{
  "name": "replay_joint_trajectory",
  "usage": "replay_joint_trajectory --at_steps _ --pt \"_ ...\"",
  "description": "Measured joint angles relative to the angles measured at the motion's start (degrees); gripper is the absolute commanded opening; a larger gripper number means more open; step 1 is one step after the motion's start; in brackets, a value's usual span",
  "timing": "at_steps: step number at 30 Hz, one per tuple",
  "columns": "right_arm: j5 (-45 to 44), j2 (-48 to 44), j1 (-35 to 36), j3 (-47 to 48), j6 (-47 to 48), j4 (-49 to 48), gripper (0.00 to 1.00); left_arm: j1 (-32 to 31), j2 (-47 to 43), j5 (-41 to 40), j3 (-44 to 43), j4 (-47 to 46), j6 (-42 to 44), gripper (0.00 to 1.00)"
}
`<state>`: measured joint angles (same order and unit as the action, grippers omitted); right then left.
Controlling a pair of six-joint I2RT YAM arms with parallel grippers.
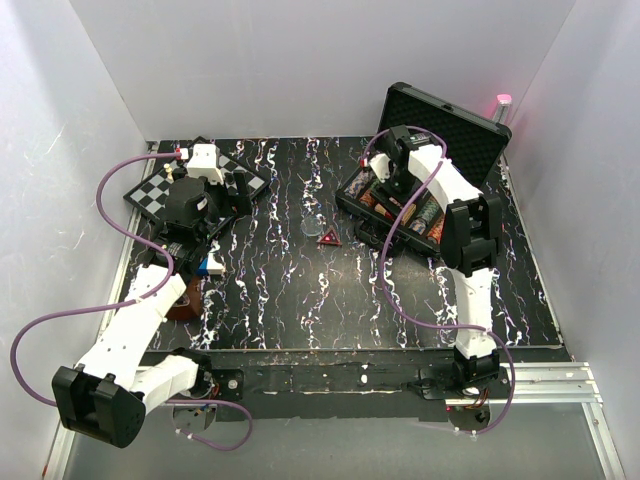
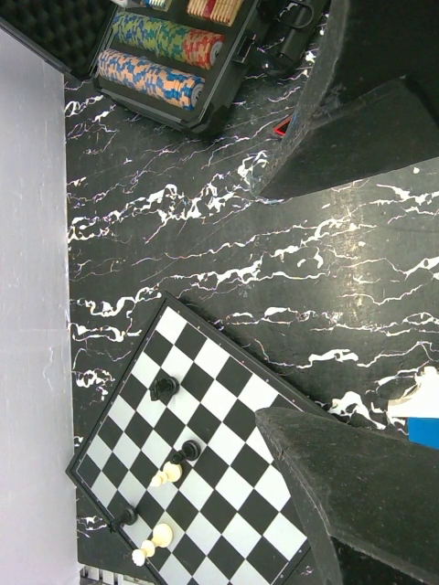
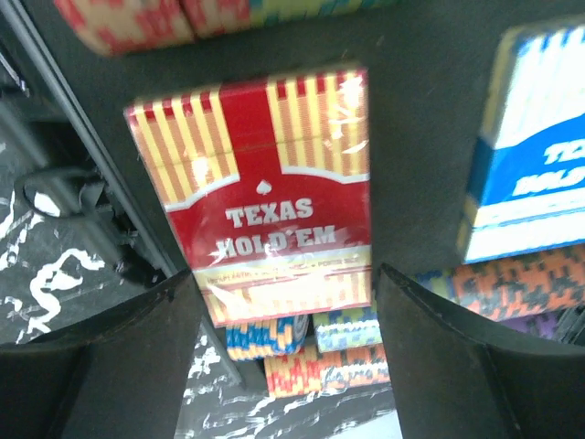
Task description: Pack up texas hold em set
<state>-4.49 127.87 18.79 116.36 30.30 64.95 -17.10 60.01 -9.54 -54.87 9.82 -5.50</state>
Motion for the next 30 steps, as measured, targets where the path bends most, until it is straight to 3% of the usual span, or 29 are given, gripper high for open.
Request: replay_joint_trajectory --at_steps 8,12,14,19,23,30 --pt "0.26 -1.99 -0.07 -0.52 -3.76 -4.07 0.87 0.00 0.00 0.02 0.00 -0.02 0.02 0.98" --pt "1.29 -6.69 -0.70 -5.05 -6.58 -8.61 0.83 0.00 0.00 0.11 0.00 0.00 0.02 0.98" --pt "1.33 -9.42 -0.94 -8.04 -8.24 -11.34 0.74 0.00 0.00 0.11 0.02 0.00 0.02 0.98" --pt "2.21 -14.16 -2.27 -13.86 -15.43 -17.62 0.39 0.00 0.00 0.11 0.04 0.00 0.02 0.98" --pt "3.61 -14.71 -3.54 -17.27 -21.49 -21.11 0.21 0.00 0.00 0.11 0.04 -0.02 0.02 0.98" --pt "4.04 -15.28 -5.88 -22.88 -31.43 -25.75 0.15 0.00 0.00 0.13 0.09 -0.02 0.00 0.98"
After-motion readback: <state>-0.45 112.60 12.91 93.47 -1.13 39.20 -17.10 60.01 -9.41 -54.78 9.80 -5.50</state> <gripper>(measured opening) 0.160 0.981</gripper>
